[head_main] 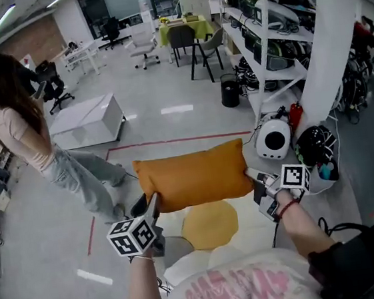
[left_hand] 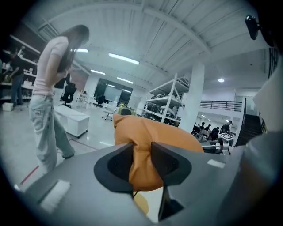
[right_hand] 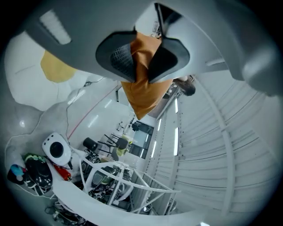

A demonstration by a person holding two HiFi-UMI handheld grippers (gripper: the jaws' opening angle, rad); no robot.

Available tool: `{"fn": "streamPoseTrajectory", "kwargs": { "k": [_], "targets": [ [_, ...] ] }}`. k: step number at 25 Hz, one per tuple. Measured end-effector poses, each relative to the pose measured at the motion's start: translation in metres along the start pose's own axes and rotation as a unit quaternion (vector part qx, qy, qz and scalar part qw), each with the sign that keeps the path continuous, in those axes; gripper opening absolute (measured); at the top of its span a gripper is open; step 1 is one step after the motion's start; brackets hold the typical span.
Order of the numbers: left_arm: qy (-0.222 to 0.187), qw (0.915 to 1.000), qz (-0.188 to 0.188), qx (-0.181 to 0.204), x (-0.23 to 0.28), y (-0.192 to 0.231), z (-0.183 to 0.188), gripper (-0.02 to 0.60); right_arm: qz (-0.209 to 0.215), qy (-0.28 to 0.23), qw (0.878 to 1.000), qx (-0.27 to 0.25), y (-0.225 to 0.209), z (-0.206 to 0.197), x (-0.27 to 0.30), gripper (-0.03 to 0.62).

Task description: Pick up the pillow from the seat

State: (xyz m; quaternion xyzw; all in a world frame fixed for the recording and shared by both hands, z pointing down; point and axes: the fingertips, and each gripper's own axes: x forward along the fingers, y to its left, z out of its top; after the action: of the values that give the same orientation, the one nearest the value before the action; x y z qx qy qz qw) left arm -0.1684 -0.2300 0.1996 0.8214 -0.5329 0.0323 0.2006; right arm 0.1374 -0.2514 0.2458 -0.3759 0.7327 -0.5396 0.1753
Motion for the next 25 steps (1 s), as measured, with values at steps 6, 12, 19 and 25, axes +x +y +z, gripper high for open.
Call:
{"fn": "streamPoseTrajectory", "kwargs": {
  "k": [6, 12, 19, 25],
  "targets": [
    [-0.077, 0.9952, -0.013, 0.058, -0.025, -0.036, 0.073, 0.13, 0.063, -0.034, 0.995, -0.069, 0.074, 0.038, -0.013, 0.1],
    [-0.164, 0.9802, -0.027, 0.107, -0.081, -0.06, 0.13, 0.13, 0.137, -0.076, 0.976, -0.15, 0.158, 0.043, -0.034, 0.094],
    [-0.243, 0.9569, -0.036, 0.156, -0.127, -0.094, 0.177, 0.133, 0.221, -0.109, 0.948, -0.2, 0.235, 0.048, -0.063, 0.095],
    [-0.285, 0.9414, -0.042, 0.175, -0.148, -0.109, 0.2, 0.135, 0.262, -0.123, 0.928, -0.236, 0.267, 0.051, -0.081, 0.094]
  ]
}}
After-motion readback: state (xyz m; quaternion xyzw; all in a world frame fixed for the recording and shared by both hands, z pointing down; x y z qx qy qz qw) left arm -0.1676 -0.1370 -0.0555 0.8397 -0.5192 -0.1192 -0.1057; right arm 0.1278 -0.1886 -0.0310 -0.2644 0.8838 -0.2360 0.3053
